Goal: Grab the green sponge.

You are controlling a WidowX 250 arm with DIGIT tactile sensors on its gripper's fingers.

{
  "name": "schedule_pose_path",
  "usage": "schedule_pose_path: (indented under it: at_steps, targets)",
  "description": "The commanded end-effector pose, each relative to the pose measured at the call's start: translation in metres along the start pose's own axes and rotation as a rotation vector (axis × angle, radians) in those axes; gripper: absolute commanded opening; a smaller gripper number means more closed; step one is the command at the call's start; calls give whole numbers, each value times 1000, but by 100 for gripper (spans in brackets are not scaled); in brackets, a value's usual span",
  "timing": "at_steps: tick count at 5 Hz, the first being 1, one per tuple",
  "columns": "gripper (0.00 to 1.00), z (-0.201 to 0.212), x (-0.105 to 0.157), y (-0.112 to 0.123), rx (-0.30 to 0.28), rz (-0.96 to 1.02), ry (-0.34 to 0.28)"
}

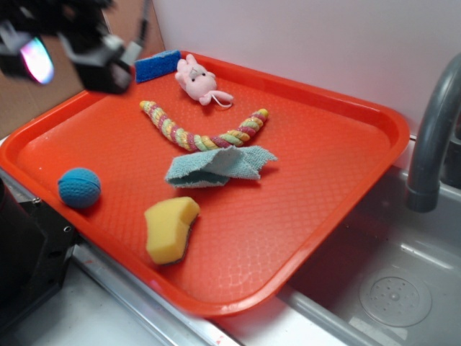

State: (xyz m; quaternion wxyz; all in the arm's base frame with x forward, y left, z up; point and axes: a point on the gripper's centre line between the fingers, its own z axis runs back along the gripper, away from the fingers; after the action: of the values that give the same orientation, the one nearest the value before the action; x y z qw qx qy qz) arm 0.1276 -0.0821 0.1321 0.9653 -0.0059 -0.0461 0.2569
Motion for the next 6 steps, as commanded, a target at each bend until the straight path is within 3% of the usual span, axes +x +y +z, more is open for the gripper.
schedule_pose_path:
  at_steps: [1, 2, 3, 4, 5, 6]
  targets:
    - [100, -61, -10, -24, -67, 93, 25]
    - [100, -93, -8, -24, -57, 55, 80]
    - [100, -121, -23, -28, -30, 14, 108]
    - [35, -128, -26, -29, -13, 21, 118]
    - [0, -96, -25, -19, -38, 7, 86]
    - [0, -48, -18, -4, -55, -19, 25]
